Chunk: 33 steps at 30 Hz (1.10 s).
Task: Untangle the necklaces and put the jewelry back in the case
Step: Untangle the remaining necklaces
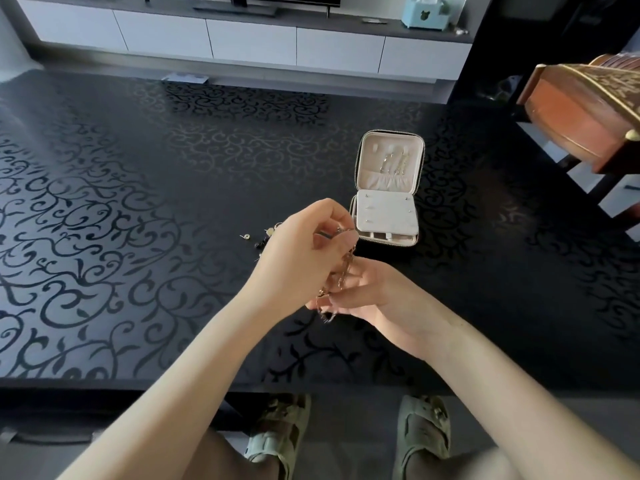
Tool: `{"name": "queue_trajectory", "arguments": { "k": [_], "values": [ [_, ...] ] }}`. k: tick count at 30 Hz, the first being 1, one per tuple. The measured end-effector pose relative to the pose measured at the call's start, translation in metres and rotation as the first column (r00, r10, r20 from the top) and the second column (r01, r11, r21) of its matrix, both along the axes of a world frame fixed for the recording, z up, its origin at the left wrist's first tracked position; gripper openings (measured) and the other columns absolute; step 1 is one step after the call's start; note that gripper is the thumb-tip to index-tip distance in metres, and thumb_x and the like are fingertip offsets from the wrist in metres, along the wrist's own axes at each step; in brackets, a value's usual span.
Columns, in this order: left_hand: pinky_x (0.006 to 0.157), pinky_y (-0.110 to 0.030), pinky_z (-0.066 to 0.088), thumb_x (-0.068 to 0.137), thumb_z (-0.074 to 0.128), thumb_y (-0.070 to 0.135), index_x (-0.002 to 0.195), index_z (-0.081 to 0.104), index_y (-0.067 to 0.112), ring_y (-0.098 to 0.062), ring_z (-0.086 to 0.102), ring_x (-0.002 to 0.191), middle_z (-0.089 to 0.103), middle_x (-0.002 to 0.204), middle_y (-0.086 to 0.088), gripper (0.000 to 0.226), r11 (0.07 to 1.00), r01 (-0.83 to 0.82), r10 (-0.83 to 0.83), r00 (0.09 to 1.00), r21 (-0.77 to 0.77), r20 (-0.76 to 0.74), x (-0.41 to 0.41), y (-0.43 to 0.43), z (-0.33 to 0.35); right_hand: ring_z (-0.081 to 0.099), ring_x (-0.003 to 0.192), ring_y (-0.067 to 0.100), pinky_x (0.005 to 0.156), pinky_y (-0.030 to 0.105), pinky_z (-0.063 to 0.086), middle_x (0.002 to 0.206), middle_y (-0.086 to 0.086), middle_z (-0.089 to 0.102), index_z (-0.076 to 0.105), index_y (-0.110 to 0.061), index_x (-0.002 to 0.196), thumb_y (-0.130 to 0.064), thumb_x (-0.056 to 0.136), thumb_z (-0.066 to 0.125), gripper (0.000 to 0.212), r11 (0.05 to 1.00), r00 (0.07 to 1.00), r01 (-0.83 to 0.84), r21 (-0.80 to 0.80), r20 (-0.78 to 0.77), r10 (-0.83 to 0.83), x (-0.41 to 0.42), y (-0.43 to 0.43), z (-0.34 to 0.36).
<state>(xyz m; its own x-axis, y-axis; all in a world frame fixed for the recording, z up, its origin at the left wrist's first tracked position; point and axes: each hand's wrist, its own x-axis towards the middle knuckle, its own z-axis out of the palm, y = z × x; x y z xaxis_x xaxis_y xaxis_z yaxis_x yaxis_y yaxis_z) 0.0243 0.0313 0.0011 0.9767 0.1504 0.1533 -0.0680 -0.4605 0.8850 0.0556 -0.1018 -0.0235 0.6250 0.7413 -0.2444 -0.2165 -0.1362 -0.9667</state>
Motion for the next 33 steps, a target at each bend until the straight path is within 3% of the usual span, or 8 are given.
{"name": "queue_trajectory", "arguments": {
  "k": [4,8,12,18,22,28,30,33],
  "values": [
    [0.049,-0.024,0.048,0.09,0.058,0.018,0.083,0.057,0.022,-0.012,0.059,0.047,0.066,0.081,0.003,0.008,1.0,-0.015,0.015,1.0,0.006,0.007,0.0,0.005,-0.004,0.061,0.067,0.014,0.076,0.03,0.05,0.071,0.002,0.066,0.068,-0.008,0.091,-0.01,0.086,0.063,0.007,0.98,0.991,0.13,-0.152,0.036,-0.126,-0.001,-0.011,-0.001],
    [0.046,-0.023,0.05,0.091,0.057,0.016,0.085,0.057,0.017,-0.013,0.062,0.053,0.065,0.082,-0.001,0.007,0.999,-0.039,0.039,0.996,-0.002,-0.081,-0.003,0.016,-0.016,0.052,0.051,0.01,0.05,0.021,0.04,0.062,0.003,0.064,0.069,-0.004,0.085,-0.009,0.085,0.066,0.006,0.939,0.979,0.204,-0.276,0.058,-0.195,0.003,-0.025,-0.001],
    [0.054,-0.034,0.058,0.092,0.055,0.01,0.084,0.055,0.011,-0.018,0.069,0.077,0.062,0.094,-0.016,0.008,0.988,-0.076,0.044,0.972,-0.132,-0.23,-0.008,0.024,-0.038,0.052,0.047,0.008,0.043,0.02,0.035,0.06,0.003,0.065,0.068,-0.004,0.084,-0.01,0.085,0.066,0.005,0.897,0.983,0.185,-0.403,0.079,-0.167,0.002,-0.029,-0.006],
    [0.056,-0.031,0.058,0.091,0.056,0.007,0.085,0.055,0.006,-0.018,0.07,0.075,0.062,0.099,-0.023,0.006,0.961,-0.171,0.093,0.941,-0.218,-0.326,-0.012,0.038,-0.054,0.052,0.045,0.008,0.039,0.019,0.033,0.06,0.003,0.067,0.067,-0.007,0.084,-0.009,0.084,0.066,0.002,0.866,0.984,0.16,-0.474,0.142,-0.104,0.0,-0.025,-0.01],
    [0.067,-0.04,0.059,0.088,0.061,0.014,0.082,0.059,0.013,-0.017,0.07,0.067,0.065,0.082,-0.004,0.007,0.991,-0.121,0.101,0.955,-0.053,-0.279,-0.013,0.048,-0.059,0.05,0.041,0.009,0.037,0.019,0.03,0.058,0.005,0.068,0.066,-0.01,0.086,-0.011,0.083,0.067,0.003,0.841,0.973,0.182,-0.509,0.214,-0.081,0.001,-0.023,-0.009],
    [0.067,-0.009,0.042,0.084,0.065,0.023,0.076,0.059,0.025,0.0,0.058,0.074,0.063,0.081,0.013,0.01,0.945,-0.097,0.145,0.98,0.314,-0.135,-0.012,0.058,-0.062,0.05,0.042,0.006,0.049,0.018,0.043,0.057,0.0,0.069,0.067,-0.015,0.083,-0.017,0.084,0.066,0.002,0.8,0.931,0.231,-0.554,0.365,-0.016,0.005,-0.022,-0.007],
    [0.065,-0.008,0.038,0.084,0.064,0.024,0.078,0.06,0.025,0.001,0.055,0.074,0.06,0.083,0.012,0.008,0.924,-0.112,0.164,0.98,0.365,-0.114,-0.012,0.058,-0.063,0.051,0.042,0.004,0.056,0.022,0.047,0.057,-0.002,0.069,0.067,-0.016,0.078,-0.018,0.084,0.064,0.007,0.784,0.913,0.243,-0.571,0.407,0.013,0.006,-0.023,-0.008],
    [0.066,-0.009,0.038,0.084,0.065,0.023,0.079,0.059,0.025,0.002,0.053,0.075,0.058,0.083,0.013,0.008,0.912,-0.143,0.183,0.981,0.385,-0.07,-0.009,0.058,-0.065,0.053,0.042,0.002,0.054,0.017,0.047,0.057,-0.003,0.068,0.066,-0.019,0.076,-0.019,0.085,0.063,0.01,0.765,0.894,0.252,-0.593,0.446,0.051,0.008,-0.024,-0.008]
  ]
}}
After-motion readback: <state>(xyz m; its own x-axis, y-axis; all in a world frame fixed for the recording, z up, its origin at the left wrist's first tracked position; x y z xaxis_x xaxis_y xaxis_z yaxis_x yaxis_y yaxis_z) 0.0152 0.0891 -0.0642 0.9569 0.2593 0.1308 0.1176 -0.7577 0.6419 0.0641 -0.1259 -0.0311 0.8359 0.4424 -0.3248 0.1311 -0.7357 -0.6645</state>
